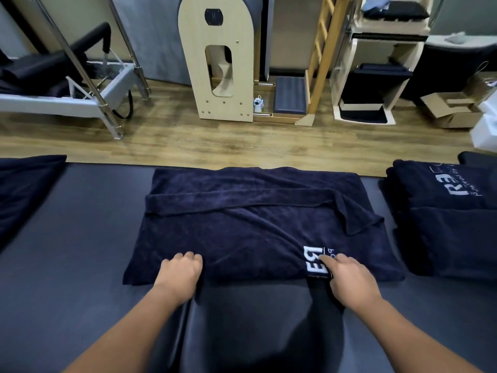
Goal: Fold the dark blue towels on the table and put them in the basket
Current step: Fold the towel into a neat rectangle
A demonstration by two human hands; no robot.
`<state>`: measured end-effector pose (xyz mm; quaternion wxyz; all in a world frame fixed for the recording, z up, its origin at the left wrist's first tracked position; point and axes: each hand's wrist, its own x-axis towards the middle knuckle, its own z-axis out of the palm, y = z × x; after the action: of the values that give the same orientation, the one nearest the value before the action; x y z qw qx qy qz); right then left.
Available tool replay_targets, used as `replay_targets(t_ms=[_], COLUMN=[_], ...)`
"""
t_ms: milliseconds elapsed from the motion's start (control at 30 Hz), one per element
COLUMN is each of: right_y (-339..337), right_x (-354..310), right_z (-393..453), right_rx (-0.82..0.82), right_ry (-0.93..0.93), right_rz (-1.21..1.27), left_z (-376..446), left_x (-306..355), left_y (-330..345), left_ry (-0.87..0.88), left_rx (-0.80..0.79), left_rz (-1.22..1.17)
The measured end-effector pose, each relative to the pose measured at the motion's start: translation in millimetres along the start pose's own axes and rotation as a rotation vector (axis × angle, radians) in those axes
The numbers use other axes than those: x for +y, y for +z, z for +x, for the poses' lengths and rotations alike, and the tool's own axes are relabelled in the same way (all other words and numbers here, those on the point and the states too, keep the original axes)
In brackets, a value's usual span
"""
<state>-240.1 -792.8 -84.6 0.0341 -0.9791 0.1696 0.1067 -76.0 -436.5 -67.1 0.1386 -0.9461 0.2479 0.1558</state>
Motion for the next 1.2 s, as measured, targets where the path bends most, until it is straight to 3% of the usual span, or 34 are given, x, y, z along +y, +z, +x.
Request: replay_targets(t_ms=[533, 667, 833, 967, 1200], right_y=[27, 20, 10, 3, -2], right_x=[-35, -37, -29, -26, -14], right_z=[-158, -161, -126, -87, -6], right_rx=[-0.079, -0.15, -0.111, 0.023, 0.002], right_ry=[0.067, 0.085, 0.121, 0.12, 0.211], right_rz=[-0.073, -0.022, 0.231, 0.174, -0.1], left_z=[-144, -146, -120, -88, -19], left_x=[1, -10, -23, -33, -62], left_y=[41, 39, 26, 20, 7], left_ry=[0.085, 0.136, -0.103, -0.276, -0.472], left_rx=[-0.091, -0.146, -0.057, 0.013, -0.039], left_rz=[-0.061, -0.221, -0.587, -0.468, -0.325])
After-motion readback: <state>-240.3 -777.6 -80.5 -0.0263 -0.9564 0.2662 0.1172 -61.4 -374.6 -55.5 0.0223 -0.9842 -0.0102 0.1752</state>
